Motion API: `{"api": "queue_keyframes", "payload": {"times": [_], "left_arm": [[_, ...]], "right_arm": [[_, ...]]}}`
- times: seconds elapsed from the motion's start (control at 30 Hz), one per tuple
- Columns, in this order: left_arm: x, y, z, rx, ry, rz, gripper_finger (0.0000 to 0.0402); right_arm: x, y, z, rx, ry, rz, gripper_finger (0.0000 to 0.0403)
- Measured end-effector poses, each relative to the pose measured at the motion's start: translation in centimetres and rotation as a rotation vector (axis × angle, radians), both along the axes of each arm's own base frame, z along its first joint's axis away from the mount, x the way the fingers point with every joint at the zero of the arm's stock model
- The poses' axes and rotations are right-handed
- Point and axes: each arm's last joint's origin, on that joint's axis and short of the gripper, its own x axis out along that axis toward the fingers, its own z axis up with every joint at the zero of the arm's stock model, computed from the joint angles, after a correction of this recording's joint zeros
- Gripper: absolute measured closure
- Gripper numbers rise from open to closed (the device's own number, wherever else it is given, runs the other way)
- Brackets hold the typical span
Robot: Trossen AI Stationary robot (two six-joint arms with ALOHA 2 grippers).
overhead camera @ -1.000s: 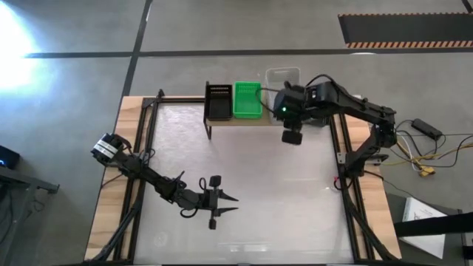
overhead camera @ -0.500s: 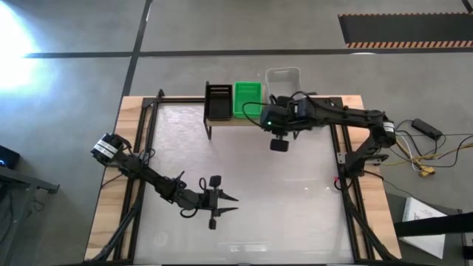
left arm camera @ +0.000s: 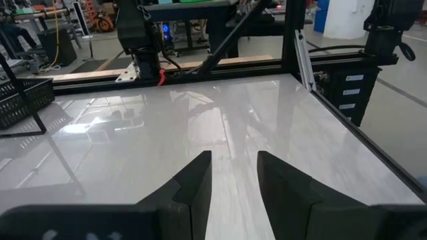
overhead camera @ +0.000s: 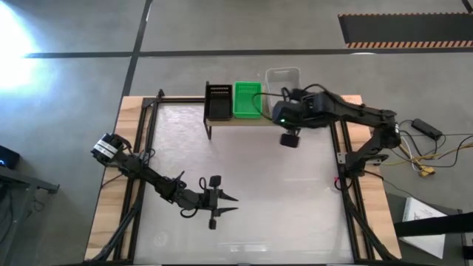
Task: Stack baskets on shelf by color
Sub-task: Adjust the white bins on the shelf
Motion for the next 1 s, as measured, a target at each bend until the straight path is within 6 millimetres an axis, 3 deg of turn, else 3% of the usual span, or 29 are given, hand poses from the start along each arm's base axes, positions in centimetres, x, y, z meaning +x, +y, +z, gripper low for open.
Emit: {"api": "queue_keyframes", "payload": {"times": [0.07,0.13,0.27,0.57,0.83,1.0], "left_arm": [[0.0,0.0,0.0,0.0,0.001,0.0,0.0297],[0.0,0.0,0.0,0.001,0.001,0.001,0.0297],[0.0,0.0,0.0,0.001,0.002,0.0,0.0297],[0.0,0.0,0.0,0.001,0.001,-0.001,0.0297],[0.0,0.0,0.0,0.001,0.001,-0.001,0.0297],[0.0,0.0,0.0,0.001,0.001,-0.001,0.0297]], "right_arm": [[-1.4,0.2,0.3,0.056,0.048,-0.056,0.0385],[-2.4,0.5,0.6,0.137,-0.025,-0.073,0.0385],[-4.9,1.2,-0.3,0.249,-0.007,-0.051,0.0385],[-10.1,1.6,-8.4,0.239,0.21,-0.202,0.0385],[-10.3,-1.0,-14.8,0.13,0.213,-0.332,0.0374],[-10.1,-3.5,-16.2,0.122,0.22,-0.439,0.0333]]}}
